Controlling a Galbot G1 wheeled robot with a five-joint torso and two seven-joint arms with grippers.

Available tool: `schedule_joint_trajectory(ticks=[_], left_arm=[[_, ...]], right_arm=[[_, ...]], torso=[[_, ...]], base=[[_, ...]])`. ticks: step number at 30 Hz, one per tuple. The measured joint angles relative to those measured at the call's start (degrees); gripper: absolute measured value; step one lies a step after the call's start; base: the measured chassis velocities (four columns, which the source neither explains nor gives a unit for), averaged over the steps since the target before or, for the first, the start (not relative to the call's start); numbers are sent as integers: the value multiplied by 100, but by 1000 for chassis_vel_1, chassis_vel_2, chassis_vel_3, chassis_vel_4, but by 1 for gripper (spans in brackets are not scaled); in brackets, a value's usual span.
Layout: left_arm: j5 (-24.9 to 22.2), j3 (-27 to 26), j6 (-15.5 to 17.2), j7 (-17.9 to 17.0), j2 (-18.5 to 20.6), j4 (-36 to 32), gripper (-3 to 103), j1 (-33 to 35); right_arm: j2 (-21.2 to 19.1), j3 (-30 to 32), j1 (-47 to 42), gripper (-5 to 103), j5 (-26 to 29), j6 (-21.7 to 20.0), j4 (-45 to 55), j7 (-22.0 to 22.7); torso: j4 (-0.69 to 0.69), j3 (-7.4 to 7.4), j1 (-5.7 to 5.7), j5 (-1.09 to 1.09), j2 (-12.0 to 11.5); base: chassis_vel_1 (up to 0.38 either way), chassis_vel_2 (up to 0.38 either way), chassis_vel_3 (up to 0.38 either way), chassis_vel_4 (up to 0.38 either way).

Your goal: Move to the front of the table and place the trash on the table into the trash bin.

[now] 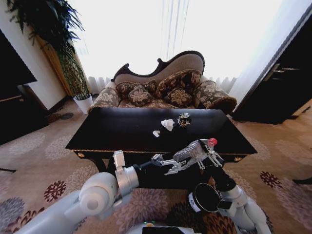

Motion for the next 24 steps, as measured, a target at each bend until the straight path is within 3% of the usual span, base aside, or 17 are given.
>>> schedule_joint_trajectory(ticks=[8, 13, 17, 24], left_arm=[[296, -869, -22, -69, 273, -6, 100, 207], [915, -1451, -139, 94, 741, -7, 100, 714], [1701, -2102, -286, 282, 930, -10, 100, 1423], [2500, -2995, -522, 439, 980, -11, 100, 2218]], right_arm=[[135, -24, -43, 25, 158, -35, -134, 42], [250, -101, -146, 25, 482, -98, -338, 50], [324, -215, -292, 25, 1101, -321, -572, 16], [323, -284, -465, 25, 2185, -612, -866, -144]], torso=[[-1, 0, 0, -1, 0], [0, 0, 0, 0, 0], [0, 0, 0, -1, 0], [0, 0, 0, 0, -1]], base=[[0, 0, 0, 0], [0, 0, 0, 0], [0, 0, 0, 0], [0, 0, 0, 0]])
